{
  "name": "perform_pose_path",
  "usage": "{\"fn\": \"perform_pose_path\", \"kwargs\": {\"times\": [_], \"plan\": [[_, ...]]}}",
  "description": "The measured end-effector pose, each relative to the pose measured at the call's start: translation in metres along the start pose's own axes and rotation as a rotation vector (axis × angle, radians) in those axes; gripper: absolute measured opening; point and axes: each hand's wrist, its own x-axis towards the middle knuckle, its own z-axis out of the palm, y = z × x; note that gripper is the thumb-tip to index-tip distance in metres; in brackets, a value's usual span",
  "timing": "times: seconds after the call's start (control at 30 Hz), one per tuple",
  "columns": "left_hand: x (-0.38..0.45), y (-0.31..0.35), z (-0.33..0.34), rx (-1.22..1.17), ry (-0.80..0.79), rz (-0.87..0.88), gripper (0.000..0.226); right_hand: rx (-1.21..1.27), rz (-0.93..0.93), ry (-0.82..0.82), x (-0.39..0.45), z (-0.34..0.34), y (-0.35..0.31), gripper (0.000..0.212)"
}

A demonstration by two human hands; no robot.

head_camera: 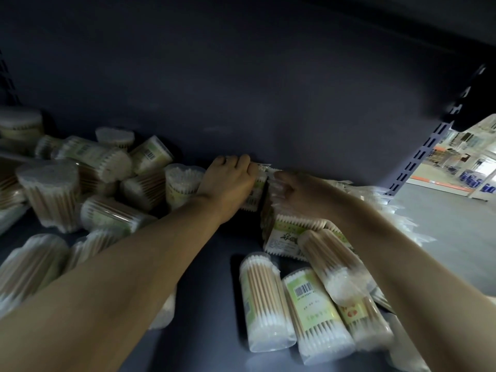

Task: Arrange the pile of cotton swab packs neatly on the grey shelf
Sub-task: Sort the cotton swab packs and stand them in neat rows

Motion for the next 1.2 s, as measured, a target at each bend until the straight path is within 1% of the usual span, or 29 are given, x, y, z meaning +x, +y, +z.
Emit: {"fn": "perform_pose_path", "kwargs": {"times": [0.07, 0.1, 0.17, 0.23, 0.27, 0.33, 0.37, 0.4, 0.47, 0.53, 0.57, 0.63, 0.7, 0.77, 0.87, 0.93, 1.0, 1.2], "plan": [[0.0, -0.002, -0.002, 0.016, 0.038, 0.002, 0.042, 0.043, 0.016, 0.021, -0.001, -0.001, 0.0, 0.034], [0.0, -0.003, -0.004, 0.021, 0.054, -0.002, 0.04, 0.062, 0.023, 0.049, -0.001, -0.002, 0.001, 0.038], [-0.003, -0.003, -0.008, 0.047, 0.022, -0.009, 0.04, 0.071, 0.038, 0.118, -0.002, -0.005, 0.001, 0.049], [-0.005, -0.005, -0.012, 0.077, 0.024, -0.041, 0.043, 0.098, 0.055, 0.179, -0.002, -0.007, 0.003, 0.054], [-0.007, -0.007, -0.014, 0.083, -0.004, -0.077, 0.048, 0.121, 0.06, 0.198, -0.002, -0.008, 0.003, 0.055], [-0.011, -0.013, -0.017, 0.108, -0.056, -0.127, 0.059, 0.157, 0.069, 0.222, -0.001, -0.008, 0.004, 0.053], [-0.014, -0.016, -0.022, 0.11, -0.054, -0.151, 0.061, 0.18, 0.078, 0.234, -0.001, -0.008, 0.004, 0.051], [-0.017, -0.017, -0.029, 0.116, -0.085, -0.157, 0.061, 0.212, 0.084, 0.25, -0.001, -0.008, 0.003, 0.049], [-0.025, -0.022, -0.034, 0.091, -0.163, -0.154, 0.053, 0.281, 0.072, 0.293, -0.003, -0.009, -0.002, 0.045], [-0.032, -0.028, -0.043, 0.042, -0.172, -0.195, 0.043, 0.309, 0.045, 0.36, -0.004, -0.009, -0.008, 0.041], [-0.037, -0.032, -0.047, 0.024, -0.15, -0.219, 0.039, 0.311, 0.035, 0.394, -0.006, -0.009, -0.013, 0.039], [-0.047, -0.041, -0.056, 0.024, -0.074, -0.198, 0.029, 0.315, 0.014, 0.438, -0.008, -0.01, -0.022, 0.034], [-0.057, -0.051, -0.06, 0.015, -0.008, -0.18, 0.018, 0.323, -0.005, 0.441, -0.01, -0.009, -0.032, 0.031], [-0.069, -0.059, -0.066, -0.003, -0.001, -0.188, 0.013, 0.323, -0.002, 0.409, -0.012, -0.008, -0.041, 0.031], [-0.089, -0.072, -0.075, 0.028, -0.015, -0.207, 0.016, 0.32, -0.008, 0.396, -0.014, -0.007, -0.056, 0.029], [-0.104, -0.079, -0.081, 0.035, -0.027, -0.235, 0.027, 0.328, -0.01, 0.41, -0.015, -0.007, -0.068, 0.028], [-0.118, -0.087, -0.086, 0.017, -0.027, -0.265, 0.031, 0.334, -0.021, 0.417, -0.016, -0.007, -0.08, 0.029], [-0.16, -0.112, -0.1, -0.111, -0.076, -0.371, 0.033, 0.361, -0.101, 0.387, -0.013, -0.007, -0.117, 0.031]]}}
